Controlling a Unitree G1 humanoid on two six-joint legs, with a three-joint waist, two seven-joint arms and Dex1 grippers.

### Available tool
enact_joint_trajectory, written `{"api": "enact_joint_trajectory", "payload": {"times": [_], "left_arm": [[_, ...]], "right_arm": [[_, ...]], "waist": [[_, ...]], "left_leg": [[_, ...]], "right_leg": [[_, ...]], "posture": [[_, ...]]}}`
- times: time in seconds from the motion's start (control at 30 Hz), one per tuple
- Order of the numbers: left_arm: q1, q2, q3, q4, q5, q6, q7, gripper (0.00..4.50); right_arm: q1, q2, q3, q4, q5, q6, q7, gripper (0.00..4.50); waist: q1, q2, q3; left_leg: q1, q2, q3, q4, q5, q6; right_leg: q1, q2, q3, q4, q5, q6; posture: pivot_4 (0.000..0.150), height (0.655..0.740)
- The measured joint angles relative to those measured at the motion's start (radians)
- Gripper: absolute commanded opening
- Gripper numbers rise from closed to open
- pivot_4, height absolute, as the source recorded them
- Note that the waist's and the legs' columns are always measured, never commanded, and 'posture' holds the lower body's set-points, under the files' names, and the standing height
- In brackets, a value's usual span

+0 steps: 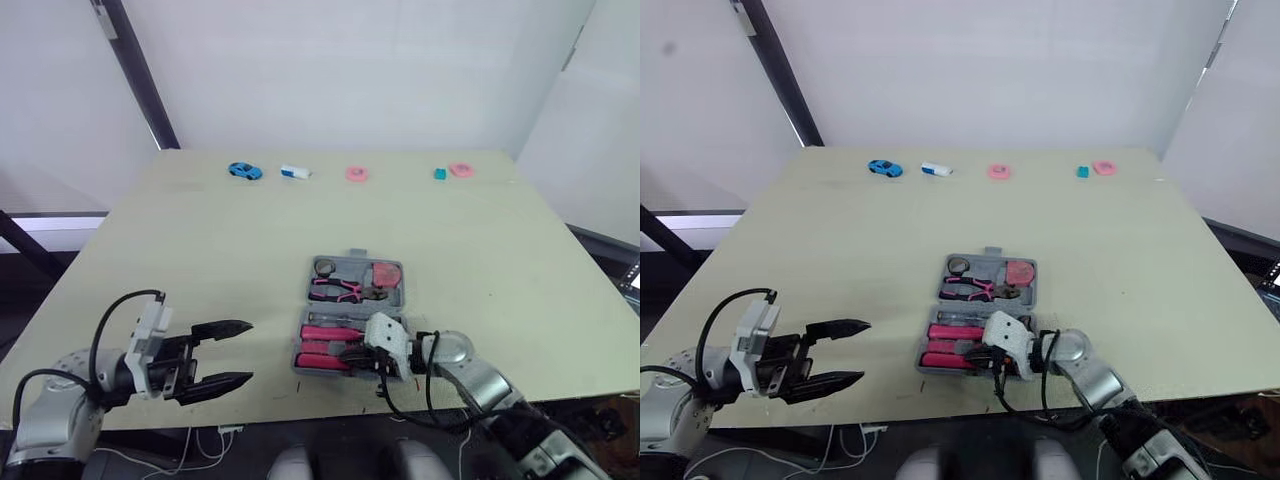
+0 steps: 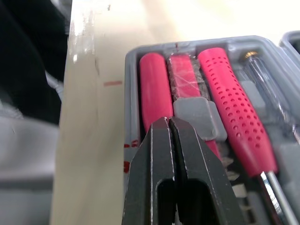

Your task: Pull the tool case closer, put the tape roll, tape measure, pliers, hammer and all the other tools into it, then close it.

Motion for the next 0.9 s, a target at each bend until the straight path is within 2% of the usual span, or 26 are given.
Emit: {"api": "enact_joint_trajectory", "payload": {"times": [0.1,0.13,0.27,0.37,0.4,0.43,0.47,0.57,0.63,0.67,0.9], "left_arm": [[-0.001,-0.031,0.005,0.002,0.000,0.017,0.060,4.50],[-0.003,-0.060,0.009,0.001,0.000,0.030,0.119,4.50],[-0.004,-0.103,0.009,-0.005,0.009,0.039,0.204,4.50],[-0.003,-0.135,0.009,-0.006,0.027,0.033,0.270,4.50],[0.006,-0.137,0.012,-0.004,0.037,0.030,0.282,4.50],[0.008,-0.144,0.014,-0.002,0.048,0.021,0.299,4.50],[0.014,-0.146,0.017,-0.001,0.050,0.012,0.305,4.50],[0.070,-0.142,0.054,0.041,0.065,-0.011,0.313,4.50],[0.079,-0.139,0.062,0.063,0.079,-0.023,0.313,4.50],[0.082,-0.139,0.065,0.070,0.085,-0.032,0.313,4.50],[0.078,-0.137,0.074,0.088,0.143,-0.072,0.358,4.50]], "right_arm": [[0.021,-0.006,-0.062,-0.069,0.053,0.020,-0.008,0.07],[0.026,-0.012,-0.117,-0.138,0.099,0.048,-0.022,0.07],[0.040,-0.046,-0.196,-0.201,0.147,0.090,-0.044,0.07],[0.104,-0.125,-0.276,-0.239,0.164,0.094,-0.047,0.92],[0.134,-0.159,-0.307,-0.238,0.164,0.093,-0.045,1.62],[0.184,-0.198,-0.356,-0.246,0.165,0.072,-0.039,1.68],[0.230,-0.229,-0.389,-0.257,0.171,0.061,-0.031,2.04],[0.403,-0.341,-0.545,-0.259,0.190,0.053,-0.006,3.41],[0.442,-0.364,-0.595,-0.254,0.193,0.049,0.003,4.27],[0.460,-0.375,-0.613,-0.254,0.198,0.043,0.006,4.44],[0.490,-0.386,-0.669,-0.263,0.222,0.038,0.015,4.44]], "waist": [[0.000,0.005,0.005],[-0.001,0.005,0.005],[-0.001,0.004,0.006],[0.005,0.004,0.007],[0.006,0.004,0.008],[0.005,0.004,0.009],[0.005,0.004,0.010],[0.013,0.004,0.010],[0.012,0.003,0.010],[0.011,0.003,0.011],[0.016,0.003,0.011]], "left_leg": [[-0.001,-0.001,-0.001,0.000,0.000,0.000],[-0.001,-0.001,-0.001,0.000,0.000,0.000],[-0.001,-0.001,0.000,-0.001,0.000,0.000],[-0.002,-0.001,0.000,-0.002,0.000,0.000],[-0.002,-0.002,0.001,-0.002,0.000,0.000],[-0.002,-0.002,0.002,-0.002,0.000,0.000],[-0.002,-0.002,0.002,-0.002,0.000,0.000],[-0.002,-0.003,0.003,-0.004,0.000,0.000],[-0.002,-0.002,0.003,-0.004,0.000,0.000],[-0.001,-0.002,0.002,-0.004,0.000,0.000],[0.000,-0.001,-0.002,-0.003,0.000,0.000]], "right_leg": [[-0.001,-0.001,0.002,0.000,0.000,0.001],[-0.001,0.000,0.002,0.000,0.000,0.001],[-0.001,0.001,0.000,0.000,0.000,0.000],[-0.001,0.001,0.000,0.000,0.000,0.000],[-0.001,0.000,0.000,-0.001,0.000,0.000],[-0.002,0.000,0.001,-0.001,0.000,0.000],[-0.001,0.000,0.001,-0.001,-0.001,0.002],[-0.001,-0.001,0.001,-0.004,-0.002,0.003],[-0.001,0.000,0.001,-0.004,-0.002,0.004],[-0.001,0.000,0.001,-0.004,-0.002,0.004],[-0.001,-0.001,0.002,-0.004,-0.002,0.004]], "posture": [[0.150,0.7400],[0.150,0.7400],[0.150,0.7400],[0.150,0.7400],[0.150,0.7400],[0.150,0.7400],[0.150,0.7400],[0.150,0.7400],[0.150,0.7400],[0.150,0.7400],[0.150,0.7400]]}}
